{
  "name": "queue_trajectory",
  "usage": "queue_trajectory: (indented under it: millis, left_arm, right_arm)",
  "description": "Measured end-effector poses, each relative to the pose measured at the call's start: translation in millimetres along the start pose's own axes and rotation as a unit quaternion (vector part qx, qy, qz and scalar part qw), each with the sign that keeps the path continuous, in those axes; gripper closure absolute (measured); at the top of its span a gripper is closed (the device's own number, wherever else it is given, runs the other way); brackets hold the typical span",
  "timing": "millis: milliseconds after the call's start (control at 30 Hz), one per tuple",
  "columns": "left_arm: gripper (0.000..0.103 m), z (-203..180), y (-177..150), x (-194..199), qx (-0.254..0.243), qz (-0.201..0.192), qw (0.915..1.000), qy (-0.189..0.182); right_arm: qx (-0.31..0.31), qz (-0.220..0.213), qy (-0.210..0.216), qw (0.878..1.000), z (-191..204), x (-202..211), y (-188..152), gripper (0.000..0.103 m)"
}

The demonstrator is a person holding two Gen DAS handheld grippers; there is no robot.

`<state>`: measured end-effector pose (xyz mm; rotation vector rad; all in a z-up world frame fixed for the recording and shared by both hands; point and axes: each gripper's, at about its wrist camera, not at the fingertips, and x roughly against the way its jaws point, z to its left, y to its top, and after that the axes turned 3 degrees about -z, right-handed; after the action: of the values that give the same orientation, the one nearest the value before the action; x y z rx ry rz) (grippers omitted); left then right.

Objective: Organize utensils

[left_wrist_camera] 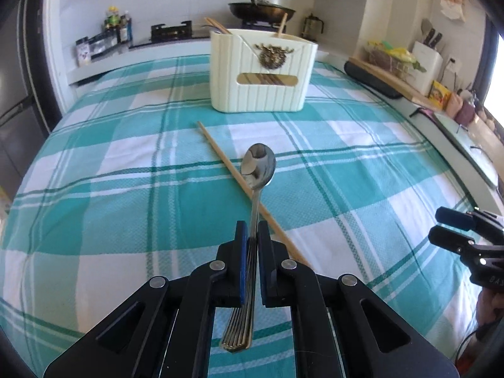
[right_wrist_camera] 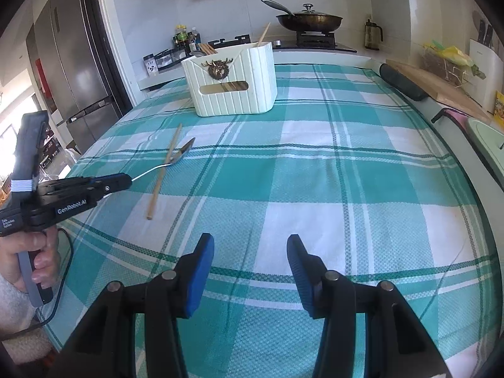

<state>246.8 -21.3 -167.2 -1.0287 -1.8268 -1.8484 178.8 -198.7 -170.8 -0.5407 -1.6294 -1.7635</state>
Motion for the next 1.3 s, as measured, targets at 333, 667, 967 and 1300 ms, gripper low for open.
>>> queue_trajectory:
  millis: [333, 667, 967, 1300]
  left_arm:
    - [0.103, 32, -9, 21, 0.038, -0.012, 0.9992, 0.008]
    - [0.045, 11, -20, 5, -0.048, 0.047, 0.9977, 0.011]
    - [0.098, -4, -23, -25, -0.065, 0.055, 0.9961, 0.022]
    - [0.103, 31, -13, 18, 0.02, -0.045, 0.9983, 0.029]
  right_arm:
    - [0.076, 0.075, 0.115, 0.988, 93, -65, 31, 0.054]
    - [0.021, 0.092, 0.121, 0.988, 106, -88, 57, 0.056]
    - [-0.019, 0.068, 0.086, 0.994, 62, -64, 47, 0.056]
    - [0.032, 0.076, 0.094, 0.992, 84, -75, 45, 0.056]
